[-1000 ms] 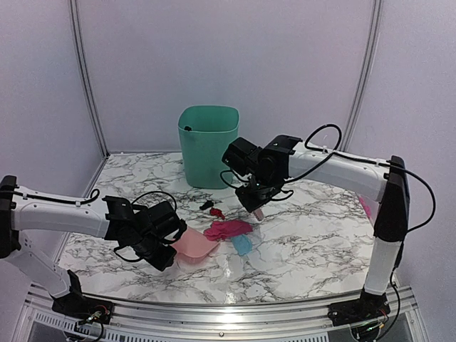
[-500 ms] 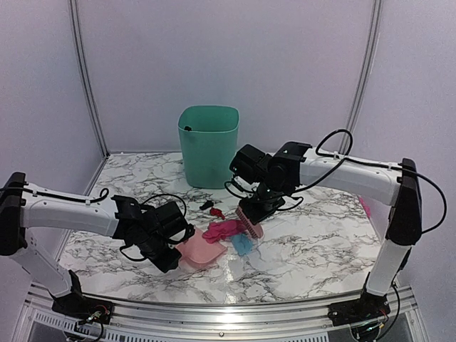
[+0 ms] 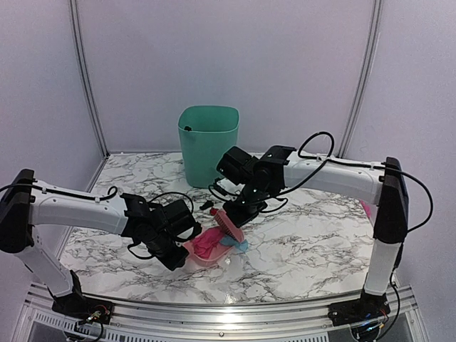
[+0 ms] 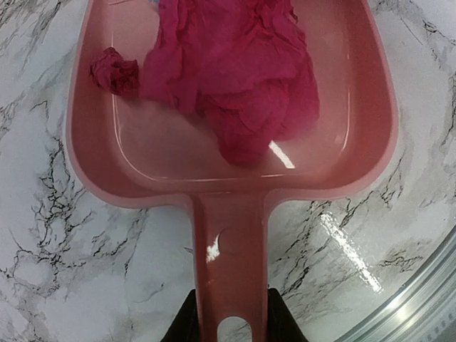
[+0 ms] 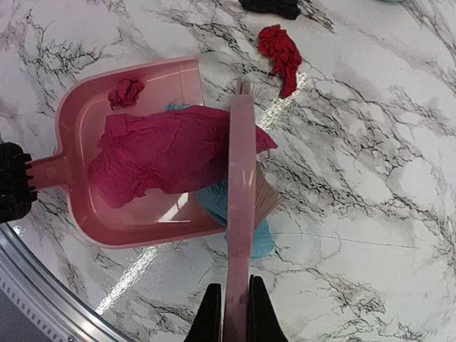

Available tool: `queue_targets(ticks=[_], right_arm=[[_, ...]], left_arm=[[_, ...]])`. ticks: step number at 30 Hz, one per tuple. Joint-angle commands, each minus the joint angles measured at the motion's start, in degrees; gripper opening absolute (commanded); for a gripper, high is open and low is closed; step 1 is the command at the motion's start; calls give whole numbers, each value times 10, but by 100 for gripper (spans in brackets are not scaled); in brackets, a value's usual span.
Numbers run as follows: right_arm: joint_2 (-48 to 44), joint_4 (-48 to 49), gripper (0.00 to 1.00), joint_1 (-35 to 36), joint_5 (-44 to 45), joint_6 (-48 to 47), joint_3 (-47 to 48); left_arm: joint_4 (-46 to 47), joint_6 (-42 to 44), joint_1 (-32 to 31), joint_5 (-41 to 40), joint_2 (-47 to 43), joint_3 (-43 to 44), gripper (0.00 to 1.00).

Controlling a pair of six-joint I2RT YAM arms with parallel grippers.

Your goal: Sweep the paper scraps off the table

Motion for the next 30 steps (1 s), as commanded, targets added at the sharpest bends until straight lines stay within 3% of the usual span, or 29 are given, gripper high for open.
queue_targets(ticks=[1,30], right_arm=[[29,16,0,16,-42,-13,39],[-87,45,0,30,18,0,77]], left_arm=[[-22,4,-4,-1,10,15,0],[-36,6,-4,-80,-121,115,0]])
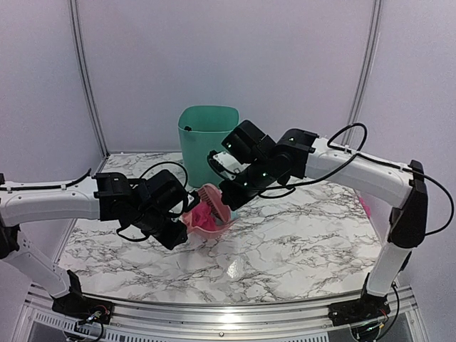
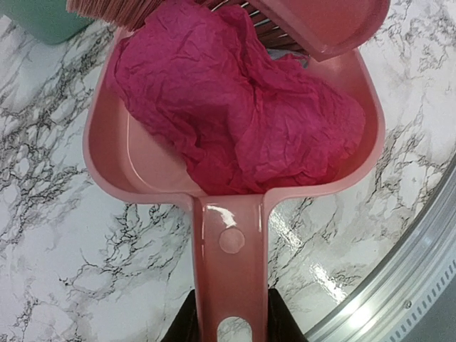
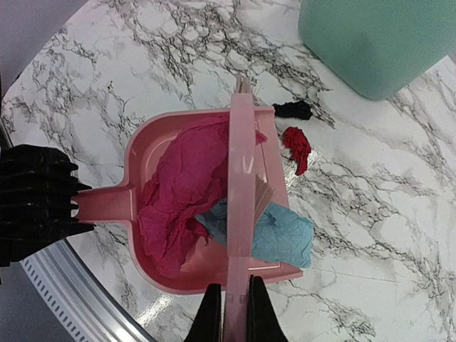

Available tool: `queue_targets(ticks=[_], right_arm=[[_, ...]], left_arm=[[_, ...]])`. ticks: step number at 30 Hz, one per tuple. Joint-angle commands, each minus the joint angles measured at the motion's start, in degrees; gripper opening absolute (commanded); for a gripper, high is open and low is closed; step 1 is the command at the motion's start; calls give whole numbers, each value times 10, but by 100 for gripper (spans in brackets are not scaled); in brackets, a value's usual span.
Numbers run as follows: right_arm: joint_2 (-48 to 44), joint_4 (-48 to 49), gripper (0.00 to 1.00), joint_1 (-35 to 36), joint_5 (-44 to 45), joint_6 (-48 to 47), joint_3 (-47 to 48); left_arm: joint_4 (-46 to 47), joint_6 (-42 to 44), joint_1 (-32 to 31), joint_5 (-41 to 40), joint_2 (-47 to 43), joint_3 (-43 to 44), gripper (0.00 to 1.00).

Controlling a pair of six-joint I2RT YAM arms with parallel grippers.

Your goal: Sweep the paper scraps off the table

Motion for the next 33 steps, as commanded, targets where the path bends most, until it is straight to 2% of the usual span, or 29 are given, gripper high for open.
queue_targets(ticks=[1,10,16,23,33], right_arm=[[-30,5,0,6,28,6,39],[-31,-11,0,6,96,-7,121],[-7,-15,0,6,180,-27,190],[26,-2,0,-10,260,-50,254],[58,139,0,-76,234,-74,283]], left_arm=[[4,15,-4,-34,-39,46,0],[-14,59,-2,-71,-22,147,0],[-13,92,17,-75,15,233,0],[-13,115,72,-22,72,319,0],[-9,131,168,95,169,466,0]])
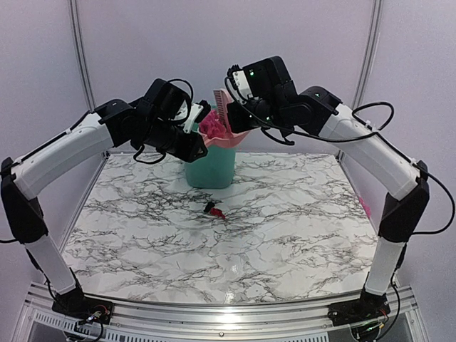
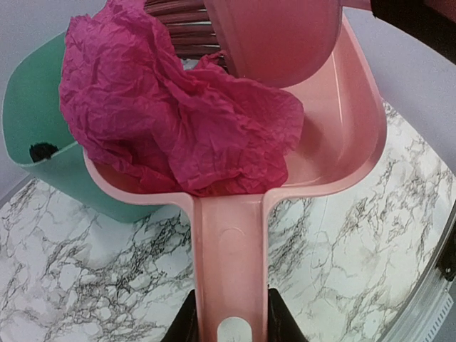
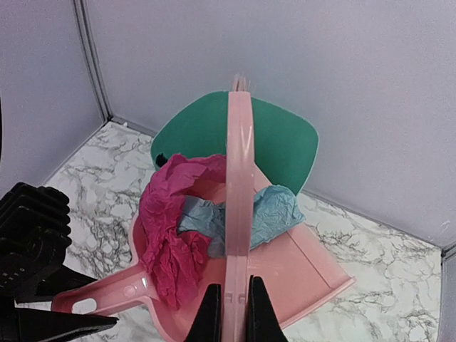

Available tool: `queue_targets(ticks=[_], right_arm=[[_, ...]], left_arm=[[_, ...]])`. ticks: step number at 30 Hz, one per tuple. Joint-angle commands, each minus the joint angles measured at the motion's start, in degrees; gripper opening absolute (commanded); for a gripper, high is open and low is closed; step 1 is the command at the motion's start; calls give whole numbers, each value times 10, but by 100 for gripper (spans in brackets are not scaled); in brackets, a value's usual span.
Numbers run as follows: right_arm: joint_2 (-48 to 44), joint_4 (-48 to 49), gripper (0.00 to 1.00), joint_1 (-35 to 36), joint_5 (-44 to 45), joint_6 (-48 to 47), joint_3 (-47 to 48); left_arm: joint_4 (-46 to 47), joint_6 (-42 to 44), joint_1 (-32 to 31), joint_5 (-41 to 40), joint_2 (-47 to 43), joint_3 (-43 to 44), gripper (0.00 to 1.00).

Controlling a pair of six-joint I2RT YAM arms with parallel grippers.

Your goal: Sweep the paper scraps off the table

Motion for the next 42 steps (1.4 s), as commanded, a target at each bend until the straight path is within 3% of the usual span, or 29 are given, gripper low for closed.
queue_targets(ticks=[1,13,21,31,42], right_arm=[[28,77,0,-27,9,-21,45],[81,216,0,-46,45,-67,100],[48,254,0,-46,-12,-36,69],[41,223,0,-47,22,-22,55],[66,196,0,-47,7,-91,71]], left_arm=[[24,14,39,77,41,83,0],[28,-82,120,244,173,231,0],[38,-155,135,274,191,217,0],[72,-236,157,318,193,211,0],[142,-336,197,380,171,180,0]])
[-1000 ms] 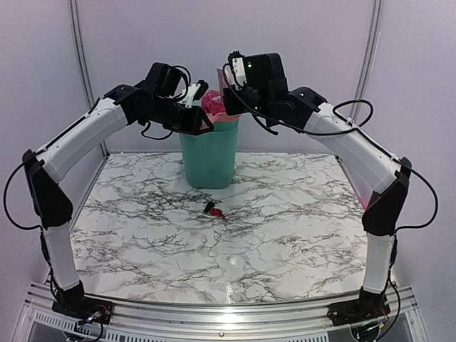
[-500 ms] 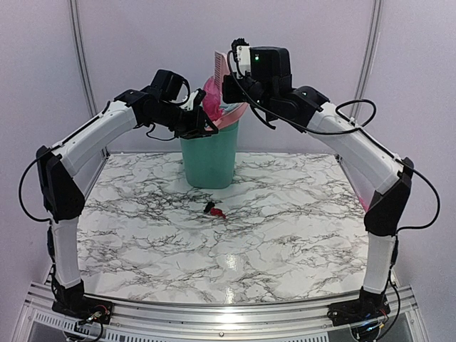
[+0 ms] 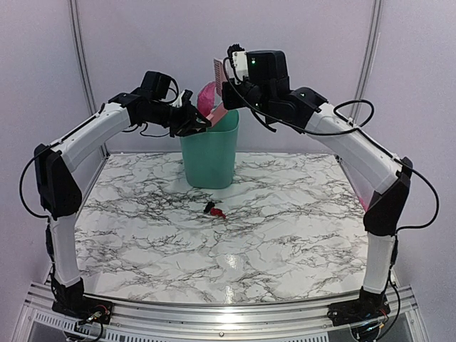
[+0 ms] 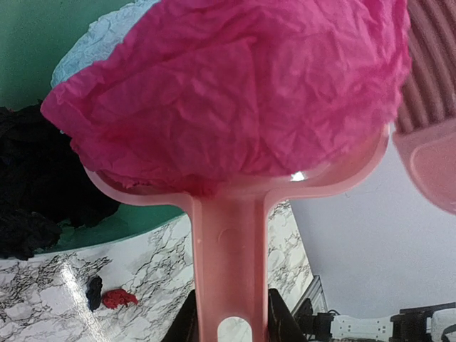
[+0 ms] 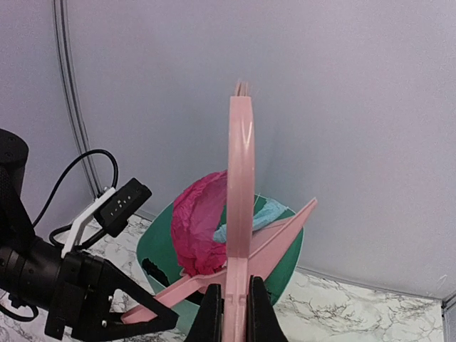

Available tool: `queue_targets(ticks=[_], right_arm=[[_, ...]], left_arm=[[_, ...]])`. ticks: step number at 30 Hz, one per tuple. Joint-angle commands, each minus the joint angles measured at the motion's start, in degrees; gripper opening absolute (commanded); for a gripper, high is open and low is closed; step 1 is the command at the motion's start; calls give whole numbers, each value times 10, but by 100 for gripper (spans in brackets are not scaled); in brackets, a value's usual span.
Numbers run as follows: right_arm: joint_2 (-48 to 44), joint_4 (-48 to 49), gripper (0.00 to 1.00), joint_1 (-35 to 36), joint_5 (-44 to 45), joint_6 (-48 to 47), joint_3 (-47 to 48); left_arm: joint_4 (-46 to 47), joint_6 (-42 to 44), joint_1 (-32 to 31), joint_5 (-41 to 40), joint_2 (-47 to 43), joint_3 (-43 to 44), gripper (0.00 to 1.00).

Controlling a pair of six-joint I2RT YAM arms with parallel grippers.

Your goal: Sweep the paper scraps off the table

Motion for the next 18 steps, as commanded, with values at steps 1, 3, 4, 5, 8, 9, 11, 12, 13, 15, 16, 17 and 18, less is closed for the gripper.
queue_targets(ticks=[1,3,4,5,8,9,11,12,13,15,16,17,18], right_arm=[[1,0,0,-2,-8,-39,17],[4,-6,0,-3,-14,-51,23],[6,-11,0,-2,-12,-55,24],[7,-14,0,-2,-11,-57,25],[4,-23,0,-2,-15,-56,25],[3,-26,0,-2,-16,-53,24],[1,-34,0,-2,-18,-49,24],[1,-38,0,-2,-19,-47,23],[0,-41,0,-1,-20,-46,22],[0,-43,0,-2,-23,-44,23],[-1,-44,0,-2,-25,-42,23],[0,-45,0,-1,-28,-41,23],[1,-47,0,-1,-30,-38,24]], left_arm=[[49,-45,15,29,-20,5,0],[53,-58,21,33,-18,7,0],[56,-63,22,33,-18,7,0],[57,-67,23,33,-18,7,0],[64,-78,27,35,-23,5,0],[67,-83,30,35,-25,4,0],[78,-92,32,36,-28,2,0],[82,-96,32,37,-28,2,0],[85,-100,33,37,-25,2,0],[89,-113,35,47,-20,5,0],[92,-120,35,50,-18,6,0],[94,-127,35,50,-19,4,0],[94,-132,35,52,-20,4,0]])
